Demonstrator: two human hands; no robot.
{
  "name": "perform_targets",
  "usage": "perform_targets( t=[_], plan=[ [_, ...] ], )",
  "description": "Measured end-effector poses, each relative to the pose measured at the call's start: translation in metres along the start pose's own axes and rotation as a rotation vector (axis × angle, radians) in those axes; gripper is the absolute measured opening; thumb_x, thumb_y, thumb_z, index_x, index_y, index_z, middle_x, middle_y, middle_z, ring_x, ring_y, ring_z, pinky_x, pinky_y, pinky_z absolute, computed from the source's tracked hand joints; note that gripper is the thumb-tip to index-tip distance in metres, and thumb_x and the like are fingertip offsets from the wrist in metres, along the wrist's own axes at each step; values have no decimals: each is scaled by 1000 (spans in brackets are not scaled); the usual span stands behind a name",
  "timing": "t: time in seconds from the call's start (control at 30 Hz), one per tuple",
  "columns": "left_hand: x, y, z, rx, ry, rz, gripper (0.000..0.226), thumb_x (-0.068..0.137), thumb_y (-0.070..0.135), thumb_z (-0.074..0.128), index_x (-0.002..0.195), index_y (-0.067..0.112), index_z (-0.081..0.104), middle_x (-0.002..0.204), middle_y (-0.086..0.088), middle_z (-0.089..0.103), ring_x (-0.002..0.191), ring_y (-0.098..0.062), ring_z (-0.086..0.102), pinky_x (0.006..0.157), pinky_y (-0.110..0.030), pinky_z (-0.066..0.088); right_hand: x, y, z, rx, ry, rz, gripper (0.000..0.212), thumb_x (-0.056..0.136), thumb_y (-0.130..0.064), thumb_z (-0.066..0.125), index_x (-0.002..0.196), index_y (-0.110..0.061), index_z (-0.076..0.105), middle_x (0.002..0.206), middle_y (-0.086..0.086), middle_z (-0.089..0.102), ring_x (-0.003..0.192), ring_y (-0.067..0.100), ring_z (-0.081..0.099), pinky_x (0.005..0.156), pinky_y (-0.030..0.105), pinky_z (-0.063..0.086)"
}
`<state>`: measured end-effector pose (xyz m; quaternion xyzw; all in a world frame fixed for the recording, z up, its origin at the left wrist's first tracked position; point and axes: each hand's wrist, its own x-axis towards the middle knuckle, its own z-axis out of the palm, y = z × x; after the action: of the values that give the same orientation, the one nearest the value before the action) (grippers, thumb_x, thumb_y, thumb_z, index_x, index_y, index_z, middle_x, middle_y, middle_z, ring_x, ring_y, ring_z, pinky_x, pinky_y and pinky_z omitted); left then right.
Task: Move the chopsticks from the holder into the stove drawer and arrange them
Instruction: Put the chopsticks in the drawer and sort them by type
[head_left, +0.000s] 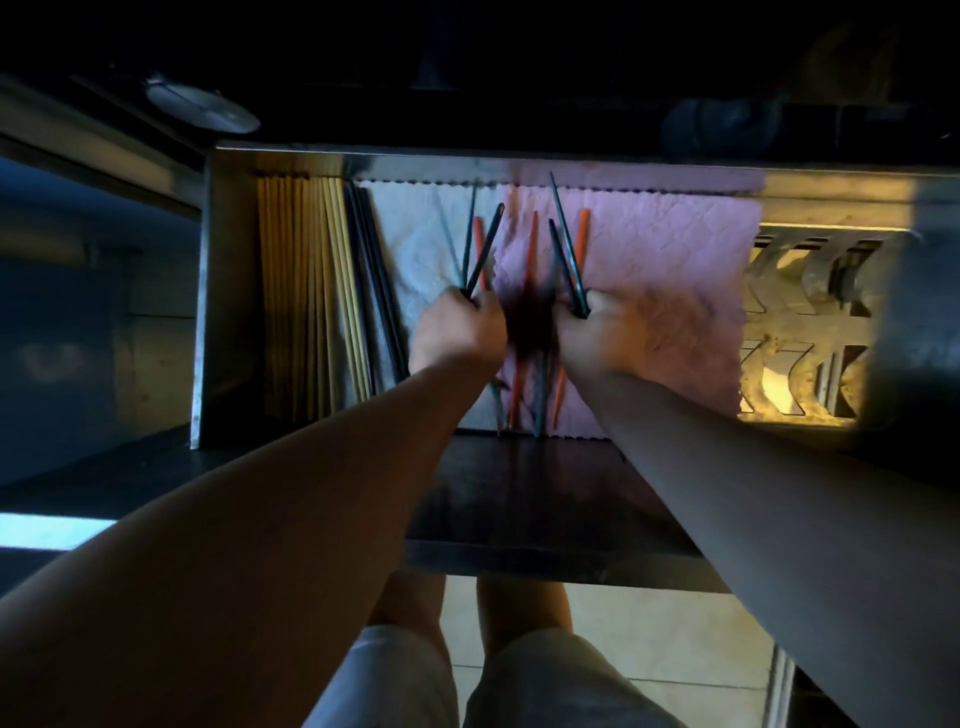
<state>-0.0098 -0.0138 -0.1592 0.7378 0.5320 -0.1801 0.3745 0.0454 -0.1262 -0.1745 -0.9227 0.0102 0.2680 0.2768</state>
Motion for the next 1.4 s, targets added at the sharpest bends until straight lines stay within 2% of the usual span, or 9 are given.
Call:
perform_targets(
  t=[0.23, 0.47, 0.73, 0.9, 1.07, 1.13, 1.2, 1.27, 1.4],
  plan=[
    [12, -15, 2, -128, -3, -81, 29, 99, 23, 39, 112, 4, 56, 116, -21, 63, 108, -39, 60, 84, -36, 47, 2, -5, 17, -131, 18, 39, 24, 84, -27, 63, 97, -6, 66, 99, 18, 68, 99, 35, 63, 77, 34, 46],
    [17, -16, 16, -199, -104, -167, 30, 75, 31, 70, 97, 10, 71, 91, -12, 72, 86, -30, 70, 70, -31, 57, 10, -21, 20, -175, 4, 123, 30, 80, -27, 59, 101, -7, 68, 100, 14, 70, 98, 33, 65, 82, 36, 54],
    [5, -11, 9, -237, -27, -136, 19, 79, 28, 65, 83, 9, 65, 86, -11, 70, 82, -30, 66, 65, -29, 46, -6, -31, -2, -98, 6, 60, 25, 92, -22, 47, 105, -3, 58, 105, 22, 65, 98, 37, 61, 71, 30, 37],
    [-6, 2, 11, -231, -92, -38, 16, 82, 26, 68, 86, 11, 66, 84, -8, 69, 82, -29, 65, 71, -31, 52, -22, -33, -35, -46, -51, 22, 16, 97, -13, 39, 100, -4, 51, 77, 10, 53, 96, 38, 59, 62, 25, 24],
    [-14, 12, 9, -252, -145, -52, 23, 89, 26, 57, 69, 14, 53, 63, -1, 55, 63, -27, 56, 53, -25, 39, -39, -45, -80, -138, -192, 9, 42, 106, -26, 24, 143, -9, 34, 144, 15, 41, 129, 26, 37, 71, 16, 16],
    [-15, 10, 5, -257, -154, -55, 22, 91, 23, 51, 73, 12, 57, 68, -4, 61, 63, -27, 55, 55, -27, 42, -31, -31, -64, -19, -153, -18, 40, 104, -28, 33, 134, -4, 43, 128, 17, 54, 102, 23, 54, 68, 12, 26],
    [-15, 6, -1, -307, -173, -78, 22, 93, 24, 48, 84, 11, 62, 85, -13, 71, 71, -33, 63, 70, -38, 57, -29, -27, -48, 135, -103, -61, 20, 97, -23, 52, 109, -7, 54, 87, 8, 60, 63, 6, 49, 54, 11, 35],
    [-14, 0, -10, -371, -194, -123, 21, 96, 27, 44, 93, 13, 60, 90, -17, 71, 70, -34, 65, 74, -47, 60, -23, -24, -32, 231, -97, -47, 3, 91, -12, 59, 90, -12, 56, 67, -4, 52, 54, 0, 45, 46, 8, 35],
    [-9, -14, -27, -431, -193, -186, 31, 101, 35, 40, 115, 11, 53, 84, -12, 59, 62, -25, 58, 62, -38, 57, -18, -36, -8, 332, -219, 106, 23, 95, -18, 53, 74, -16, 61, 32, -11, 46, 30, 1, 42, 37, 15, 31]
  ],
)
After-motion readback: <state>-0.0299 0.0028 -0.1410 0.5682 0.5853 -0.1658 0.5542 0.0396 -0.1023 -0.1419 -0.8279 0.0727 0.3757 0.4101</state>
